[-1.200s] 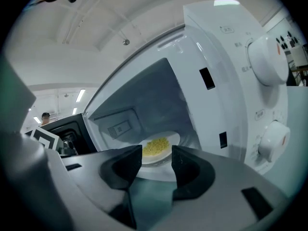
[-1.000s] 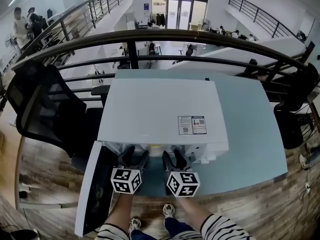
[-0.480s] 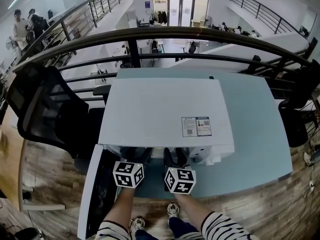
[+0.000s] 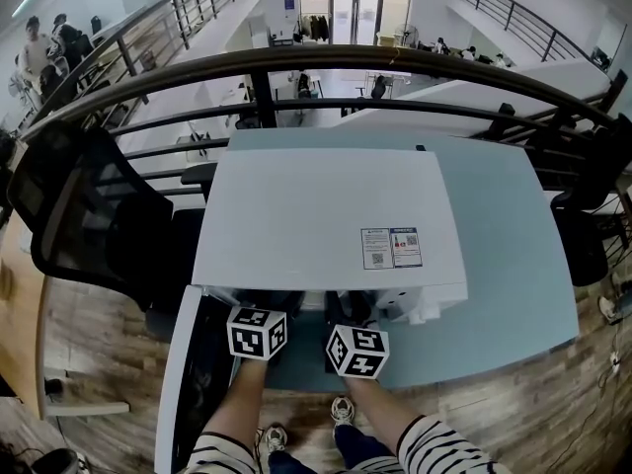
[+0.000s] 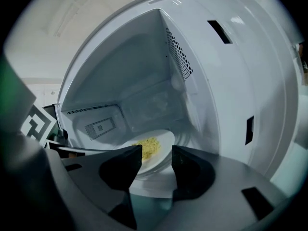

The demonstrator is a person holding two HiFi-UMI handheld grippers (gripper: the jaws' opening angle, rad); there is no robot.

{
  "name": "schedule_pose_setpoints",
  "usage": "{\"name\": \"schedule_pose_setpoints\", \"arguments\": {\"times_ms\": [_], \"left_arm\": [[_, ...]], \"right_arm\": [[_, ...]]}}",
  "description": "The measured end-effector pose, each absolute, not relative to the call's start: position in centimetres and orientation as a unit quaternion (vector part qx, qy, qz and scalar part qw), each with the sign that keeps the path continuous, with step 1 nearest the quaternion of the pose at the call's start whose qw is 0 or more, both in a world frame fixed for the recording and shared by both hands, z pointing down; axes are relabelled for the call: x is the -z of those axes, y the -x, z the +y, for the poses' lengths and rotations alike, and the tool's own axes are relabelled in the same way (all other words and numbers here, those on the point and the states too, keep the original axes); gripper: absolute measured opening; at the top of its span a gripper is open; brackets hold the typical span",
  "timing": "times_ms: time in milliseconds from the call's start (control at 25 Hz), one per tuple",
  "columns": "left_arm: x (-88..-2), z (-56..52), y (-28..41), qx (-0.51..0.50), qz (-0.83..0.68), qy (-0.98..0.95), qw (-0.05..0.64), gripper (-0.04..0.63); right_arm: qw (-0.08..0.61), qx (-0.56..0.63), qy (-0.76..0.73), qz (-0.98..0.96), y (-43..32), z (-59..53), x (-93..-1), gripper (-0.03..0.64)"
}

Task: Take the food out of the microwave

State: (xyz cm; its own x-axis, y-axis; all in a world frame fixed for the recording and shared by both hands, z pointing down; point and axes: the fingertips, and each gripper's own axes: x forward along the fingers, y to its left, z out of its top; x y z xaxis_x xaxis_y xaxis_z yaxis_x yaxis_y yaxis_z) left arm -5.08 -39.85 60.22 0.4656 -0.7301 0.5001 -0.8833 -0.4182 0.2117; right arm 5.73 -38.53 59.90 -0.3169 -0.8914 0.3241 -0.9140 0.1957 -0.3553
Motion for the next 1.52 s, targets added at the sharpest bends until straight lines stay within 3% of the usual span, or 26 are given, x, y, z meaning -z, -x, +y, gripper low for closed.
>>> {"name": "schedule_pose_setpoints", "arguments": {"times_ms": [280, 1240, 1520], "left_arm": [[-60.3, -39.6, 4.0, -0.185, -0.464, -0.837, 0.223, 0.244], [-59.7, -34.7, 4.3, -0.096, -0.498, -0.821, 0.262, 0.244], [-60.3, -35.5, 6.4, -0.023, -0.531, -0.781, 0.329, 0.242]], "right_arm": [[0.021, -0.244, -0.581, -0.777, -5.6, -38.5, -59.8, 0.186], [0.016, -0.269, -0.557, -0.786, -6.3, -34.8, -59.7, 0.172], [-0.011, -0.315, -0.54, -0.78, -6.9, -35.6, -60.4, 0.172]]}}
